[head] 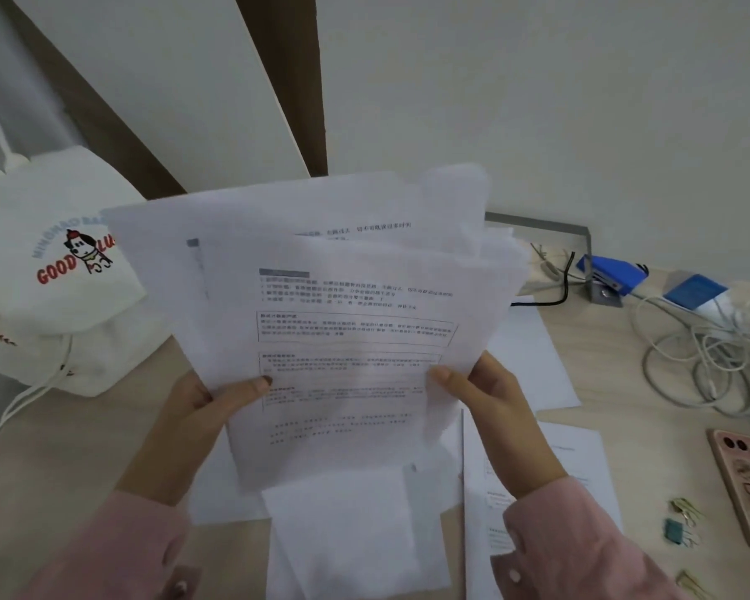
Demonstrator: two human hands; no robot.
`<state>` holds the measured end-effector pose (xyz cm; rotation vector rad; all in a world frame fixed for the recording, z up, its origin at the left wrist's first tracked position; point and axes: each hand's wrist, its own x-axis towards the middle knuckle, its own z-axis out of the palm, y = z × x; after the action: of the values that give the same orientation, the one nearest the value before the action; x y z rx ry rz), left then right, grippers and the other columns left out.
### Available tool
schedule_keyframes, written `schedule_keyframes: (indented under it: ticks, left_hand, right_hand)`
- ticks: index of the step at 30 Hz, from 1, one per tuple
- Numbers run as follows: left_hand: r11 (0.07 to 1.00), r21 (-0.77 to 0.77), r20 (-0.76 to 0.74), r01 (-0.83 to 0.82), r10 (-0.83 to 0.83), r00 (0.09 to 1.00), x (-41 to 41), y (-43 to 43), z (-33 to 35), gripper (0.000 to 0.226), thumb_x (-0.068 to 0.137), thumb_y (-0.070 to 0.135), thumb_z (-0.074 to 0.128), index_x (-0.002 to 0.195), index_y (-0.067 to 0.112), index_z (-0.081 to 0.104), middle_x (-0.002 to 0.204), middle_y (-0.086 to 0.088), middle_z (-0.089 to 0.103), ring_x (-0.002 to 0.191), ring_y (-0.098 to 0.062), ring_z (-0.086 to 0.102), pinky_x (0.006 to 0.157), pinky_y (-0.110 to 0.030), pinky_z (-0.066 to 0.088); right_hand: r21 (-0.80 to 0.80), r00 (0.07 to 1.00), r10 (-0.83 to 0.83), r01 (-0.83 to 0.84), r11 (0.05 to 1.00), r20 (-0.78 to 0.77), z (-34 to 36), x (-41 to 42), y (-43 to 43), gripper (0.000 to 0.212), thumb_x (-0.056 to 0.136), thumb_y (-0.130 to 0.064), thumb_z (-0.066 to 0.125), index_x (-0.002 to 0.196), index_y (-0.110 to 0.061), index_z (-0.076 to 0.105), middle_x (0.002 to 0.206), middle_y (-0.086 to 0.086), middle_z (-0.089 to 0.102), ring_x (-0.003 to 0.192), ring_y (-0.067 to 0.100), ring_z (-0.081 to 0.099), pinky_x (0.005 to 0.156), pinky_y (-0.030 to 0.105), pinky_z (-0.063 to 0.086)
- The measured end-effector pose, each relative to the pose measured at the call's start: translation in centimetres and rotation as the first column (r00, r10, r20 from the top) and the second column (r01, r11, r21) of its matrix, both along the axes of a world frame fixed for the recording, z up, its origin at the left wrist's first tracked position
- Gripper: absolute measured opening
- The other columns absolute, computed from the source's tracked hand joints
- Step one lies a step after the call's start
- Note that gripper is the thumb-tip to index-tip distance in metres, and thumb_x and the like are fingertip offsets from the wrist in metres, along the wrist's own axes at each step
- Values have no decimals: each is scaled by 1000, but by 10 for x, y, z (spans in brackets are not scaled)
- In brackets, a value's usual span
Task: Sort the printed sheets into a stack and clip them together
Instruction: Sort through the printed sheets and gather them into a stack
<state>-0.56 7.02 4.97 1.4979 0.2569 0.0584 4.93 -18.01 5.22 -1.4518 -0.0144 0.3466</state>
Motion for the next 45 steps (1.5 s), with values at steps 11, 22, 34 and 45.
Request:
schedule_keyframes:
  ticks: [11,22,34,45]
  left_hand:
    - [994,27,-70,-103,105,992,-6,-32,-37,39,76,3,66,114,10,59,100,6,69,98,-3,63,66,-7,49]
    - [989,115,-179,-97,116,977,-10,-49,-53,37,90,0,50,118,24,53,104,18,59,97,8,52,87,-19,42]
    - [976,158,-312,149,-94,945,-25,-145,-66,16,93,11,50,90,19,64,81,20,71,73,4,65,63,-14,50]
    - [931,183,-478,315,-196,856,-57,-242,-135,20,87,13,57,97,30,59,117,5,49,115,-15,49,96,-26,40]
  right_hand:
    - [-89,987,-122,113,990,-109,-43,-21,6,26,87,-7,55,99,-27,64,96,-13,71,85,-7,65,70,11,49]
    - [-92,941,-238,221,971,-242,-61,-41,3,31,87,-1,47,97,-27,60,95,-11,65,87,0,58,69,15,42]
    - [-338,885,-358,253,906,-298,-72,-70,-134,11,88,-6,53,88,-11,64,91,5,70,83,20,65,68,25,53]
    - [-620,853,-434,178,764,-290,-118,-97,-221,12,90,-12,48,101,-14,54,95,8,64,82,21,59,69,31,46]
